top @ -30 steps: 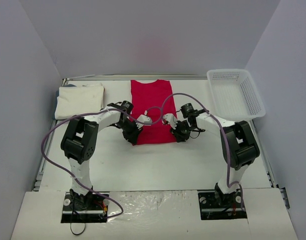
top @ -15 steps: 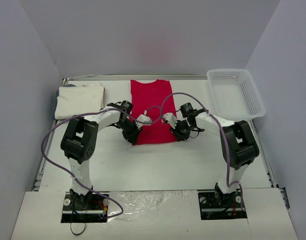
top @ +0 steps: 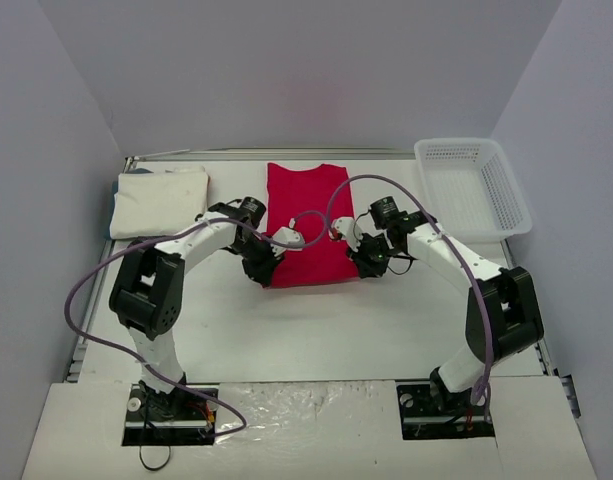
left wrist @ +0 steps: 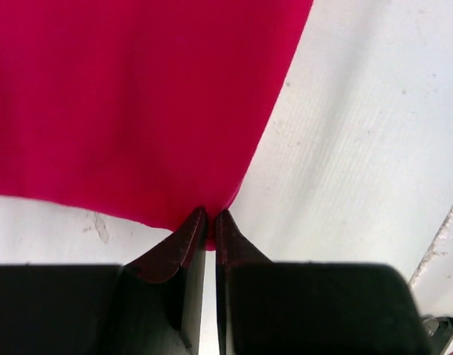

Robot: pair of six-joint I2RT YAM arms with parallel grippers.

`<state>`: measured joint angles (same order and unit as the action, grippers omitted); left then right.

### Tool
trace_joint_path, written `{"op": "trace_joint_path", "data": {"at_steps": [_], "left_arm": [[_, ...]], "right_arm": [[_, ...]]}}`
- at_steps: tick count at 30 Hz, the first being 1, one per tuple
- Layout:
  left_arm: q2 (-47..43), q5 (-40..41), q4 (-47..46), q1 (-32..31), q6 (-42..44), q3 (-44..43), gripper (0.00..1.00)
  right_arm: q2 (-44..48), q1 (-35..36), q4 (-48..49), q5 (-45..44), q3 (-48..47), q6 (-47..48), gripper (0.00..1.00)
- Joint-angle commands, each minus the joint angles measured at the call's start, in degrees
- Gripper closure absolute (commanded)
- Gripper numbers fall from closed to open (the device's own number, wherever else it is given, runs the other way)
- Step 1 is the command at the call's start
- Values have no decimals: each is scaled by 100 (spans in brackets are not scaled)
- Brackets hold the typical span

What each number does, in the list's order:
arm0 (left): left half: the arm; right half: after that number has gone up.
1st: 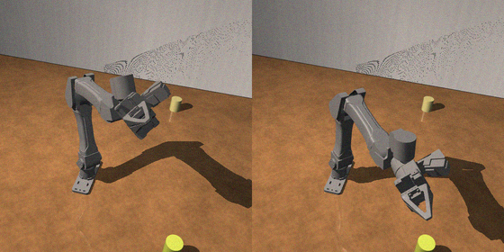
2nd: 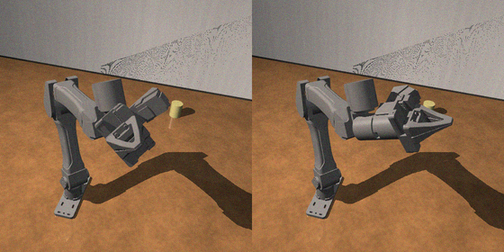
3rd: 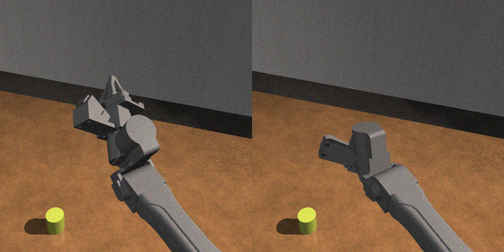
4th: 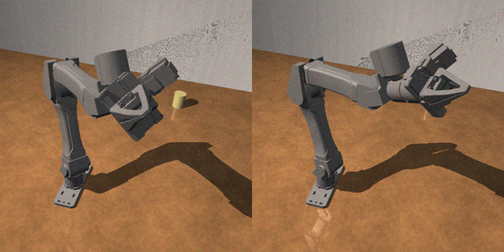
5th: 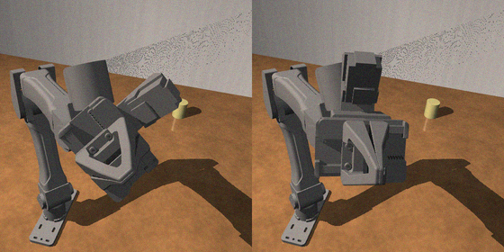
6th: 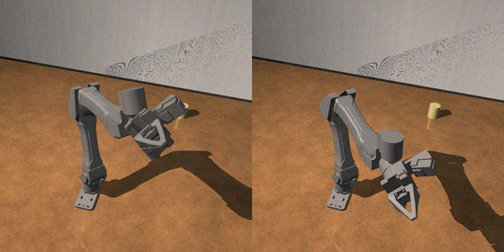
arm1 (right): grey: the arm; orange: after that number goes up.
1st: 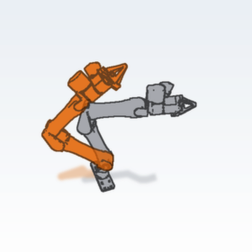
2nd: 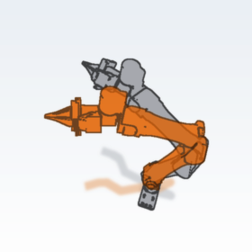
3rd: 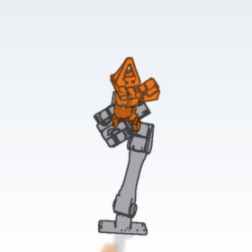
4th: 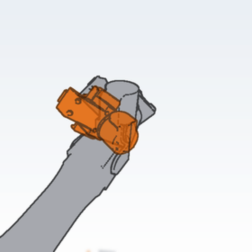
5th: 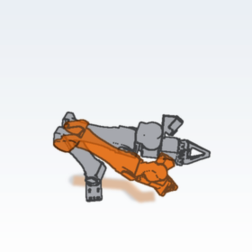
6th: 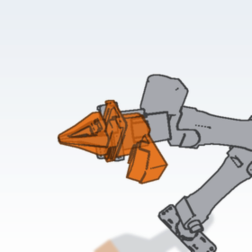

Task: Fold and stack the t-shirts
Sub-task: Grab one side of the 2/3 rectangular tshirt with both arms, then fold the long partially folded tshirt into a neat square

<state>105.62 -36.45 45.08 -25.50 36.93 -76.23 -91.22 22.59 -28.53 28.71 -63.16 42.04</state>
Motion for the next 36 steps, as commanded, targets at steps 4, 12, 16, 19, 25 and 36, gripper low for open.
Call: {"op": "trace_joint_path", "data": {"at_steps": [4, 12, 16, 19, 25, 36], "left_arm": [[-885, 295, 1055, -25, 376, -287, 98], [-1773, 252, 1679, -87, 517, -200, 98], [-2019, 252, 2057, -289, 701, -182, 98], [-2177, 252, 2303, -508, 789, -156, 98], [-2318, 348, 2374, -799, 659, 55, 98], [-2591, 999, 1179, -421, 113, -67, 98]], "right_arm": [[587, 17, -1005, 4, -153, 76, 100], [869, 61, -2014, 187, -417, 226, 100], [1062, 114, -2647, 529, -680, 435, 100], [1089, 149, -3131, 864, -917, 577, 100], [992, 149, -3528, 1199, -1155, 946, 100], [-17, -158, -2939, 1049, -1875, 893, 100]]}}
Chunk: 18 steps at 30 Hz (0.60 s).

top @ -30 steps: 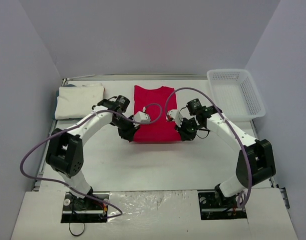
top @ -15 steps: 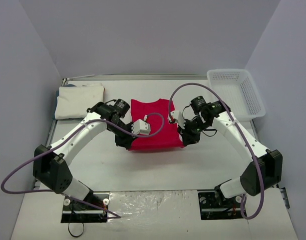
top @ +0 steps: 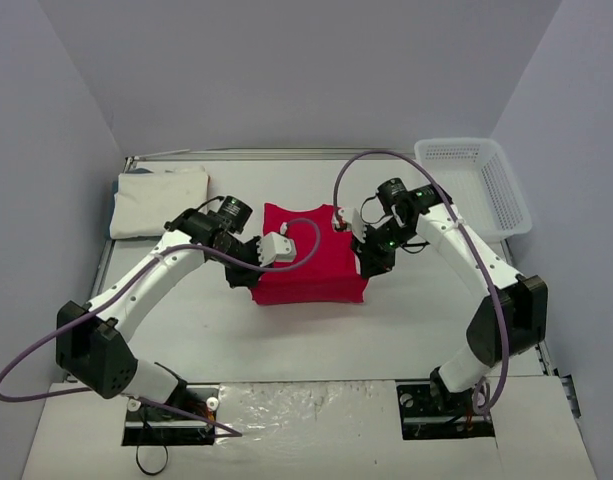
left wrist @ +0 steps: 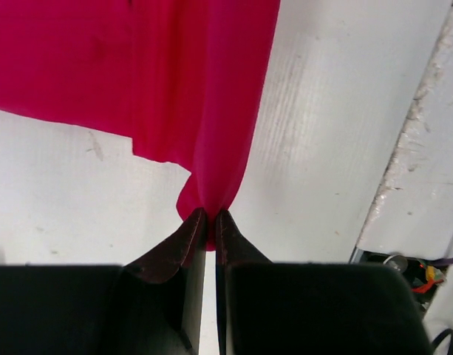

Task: Fold and stack the t-shirts
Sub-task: Fold the long partially folded tshirt into a neat square

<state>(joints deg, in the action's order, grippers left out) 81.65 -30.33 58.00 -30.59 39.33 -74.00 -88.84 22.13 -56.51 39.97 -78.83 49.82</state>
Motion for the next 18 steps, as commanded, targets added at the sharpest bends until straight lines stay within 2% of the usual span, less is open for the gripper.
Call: {"op": "trace_joint_path", "data": {"at_steps": [1, 18], "left_arm": [[-123, 413, -157, 140, -84, -334, 98], [642, 791, -666, 440, -127, -1372, 98]], "right_arm": [[-326, -147, -141, -85, -378, 159, 100], [-1461, -437, -18, -235, -2136, 98, 100]]}}
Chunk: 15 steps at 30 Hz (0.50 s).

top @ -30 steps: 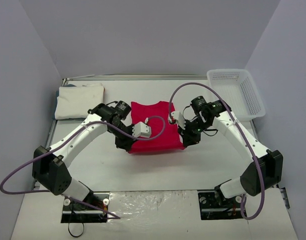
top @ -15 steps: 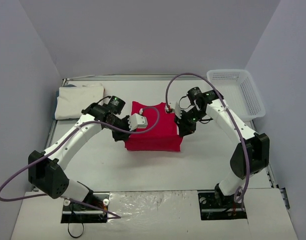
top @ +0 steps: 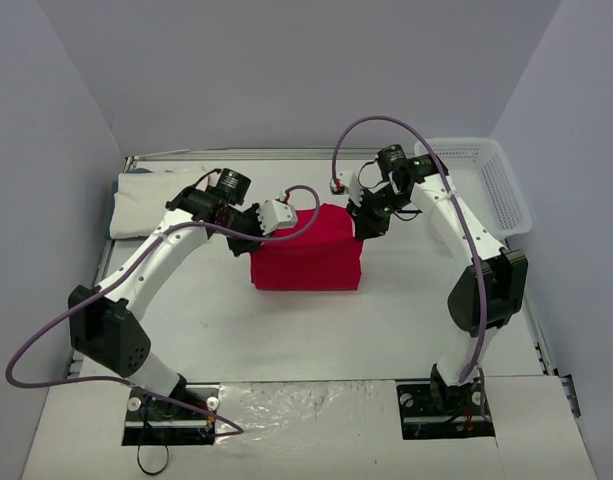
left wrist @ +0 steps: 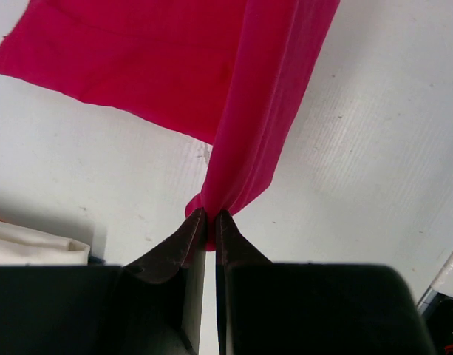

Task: Fold and stack the t-shirts
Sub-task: Fold the long partially folded tshirt into a neat square

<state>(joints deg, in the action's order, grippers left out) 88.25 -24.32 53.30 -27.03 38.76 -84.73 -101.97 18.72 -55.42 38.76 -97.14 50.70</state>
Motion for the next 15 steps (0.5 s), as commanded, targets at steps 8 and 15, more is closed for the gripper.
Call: {"op": "trace_joint_path", "data": {"at_steps": [8, 15], "left_arm": [[350, 471, -627, 233, -132, -614, 98], [737, 559, -874, 356, -115, -896, 98]], "right_arm": [[-701, -141, 13, -229, -981, -60, 100], [-1210, -220, 75, -238, -1561, -86, 100]]}}
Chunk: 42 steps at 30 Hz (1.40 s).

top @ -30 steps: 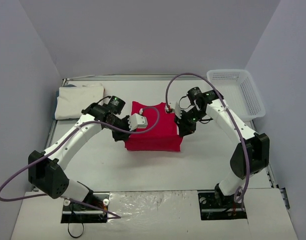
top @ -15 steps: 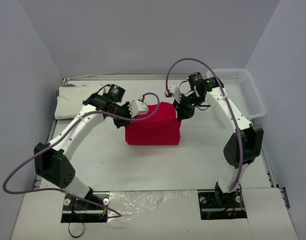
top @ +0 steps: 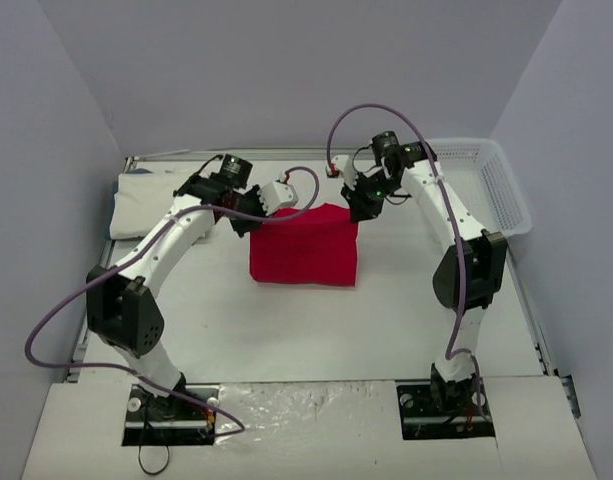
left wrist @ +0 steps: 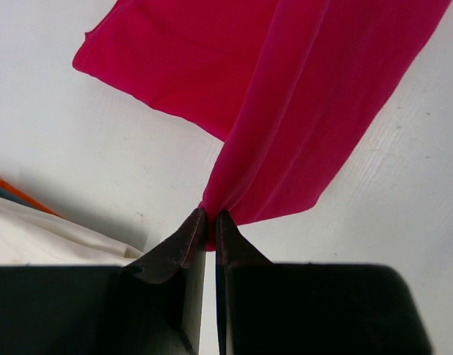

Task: Fold and stack the t-shirts
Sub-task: Fold the long partially folded tshirt into a neat square

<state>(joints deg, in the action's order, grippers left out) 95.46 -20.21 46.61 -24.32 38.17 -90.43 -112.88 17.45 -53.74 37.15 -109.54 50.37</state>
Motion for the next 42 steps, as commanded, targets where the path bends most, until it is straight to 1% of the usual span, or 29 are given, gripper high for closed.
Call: {"op": "trace_joint_path", "data": {"at_steps": [1, 8, 13, 18, 23, 28, 29, 30, 31, 32, 33, 34, 37, 39, 41, 42], "left_arm": [[60, 140, -257, 111, -56, -413, 98], [595, 254, -626, 217, -99, -809, 98], [1210, 219, -653, 278, -64, -1222, 98], [1712, 201, -706, 331, -12, -1591, 98], [2274, 210, -732, 392, 41, -1951, 98], [2801, 245, -680, 428, 32, -2505, 98], [2864, 271, -671, 428, 32, -2566, 97], [2925, 280, -697, 419, 41, -2671, 91], [3004, 307, -732, 428, 15, -2716, 86], [3040, 350, -732, 419, -3, -2777, 82], [3075, 368, -741, 419, -12, -2848, 78], [3092, 377, -767, 419, -90, -2918, 77], [3014, 421, -837, 419, -143, -2936, 73], [2848, 517, -890, 401, -152, -2901, 71], [2663, 632, -1004, 401, -327, -2726, 71], [2392, 702, -1118, 436, -398, -2621, 71]], "right_arm": [[-242, -84, -67, -93, -479, -62, 100], [-770, -189, 117, -199, -1104, -124, 100], [-1271, -277, 161, -217, -1447, -89, 100], [-1771, -409, 425, -137, -1606, -98, 100], [-2281, -444, 583, -146, -2088, -150, 100], [-2739, -462, 750, -138, -2528, -282, 100], [-2792, -462, 933, -146, -2538, -360, 100], [-2827, -462, 1005, -172, -2555, -431, 100], [-2853, -462, 1075, -199, -2573, -545, 91], [-2914, -462, 1180, -260, -2634, -607, 87], [-2941, -462, 1199, -287, -2660, -642, 76], [-2950, -445, 1216, -339, -2687, -712, 69], [-2872, -436, 1304, -497, -2643, -739, 66], [-2722, -418, 1383, -672, -2547, -809, 58], [-2477, -374, 1436, -805, -2441, -853, 58], [-2371, -374, 1453, -919, -2310, -906, 58]]}}
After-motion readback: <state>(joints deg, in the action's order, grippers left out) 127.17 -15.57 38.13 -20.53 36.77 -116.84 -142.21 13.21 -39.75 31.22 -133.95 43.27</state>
